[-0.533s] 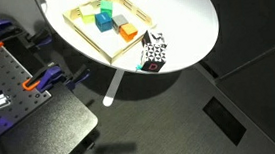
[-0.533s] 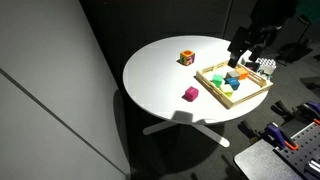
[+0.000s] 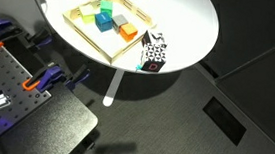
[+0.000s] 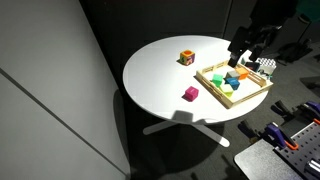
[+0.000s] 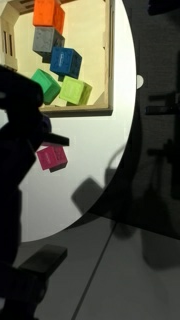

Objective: Remove the blue block from the crate and put it on the table

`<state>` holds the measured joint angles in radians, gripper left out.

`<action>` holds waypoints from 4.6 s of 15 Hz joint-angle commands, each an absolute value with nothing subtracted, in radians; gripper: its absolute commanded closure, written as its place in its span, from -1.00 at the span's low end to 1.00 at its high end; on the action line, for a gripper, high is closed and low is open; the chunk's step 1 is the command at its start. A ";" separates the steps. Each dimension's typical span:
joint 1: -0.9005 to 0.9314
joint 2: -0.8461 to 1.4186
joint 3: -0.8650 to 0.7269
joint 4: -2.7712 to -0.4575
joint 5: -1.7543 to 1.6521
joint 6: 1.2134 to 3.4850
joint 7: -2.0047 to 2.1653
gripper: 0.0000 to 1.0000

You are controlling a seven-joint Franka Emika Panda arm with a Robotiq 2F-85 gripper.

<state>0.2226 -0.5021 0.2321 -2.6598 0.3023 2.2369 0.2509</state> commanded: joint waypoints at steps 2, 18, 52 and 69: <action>0.186 -0.484 0.228 -2.643 0.263 2.252 0.277 -1.00; 0.038 -0.259 0.147 -2.544 0.129 2.308 0.290 -1.00; 0.026 0.139 -0.003 -2.508 -0.193 2.613 0.415 -1.00; 0.117 0.401 -0.131 -2.389 -0.153 2.731 0.442 -1.00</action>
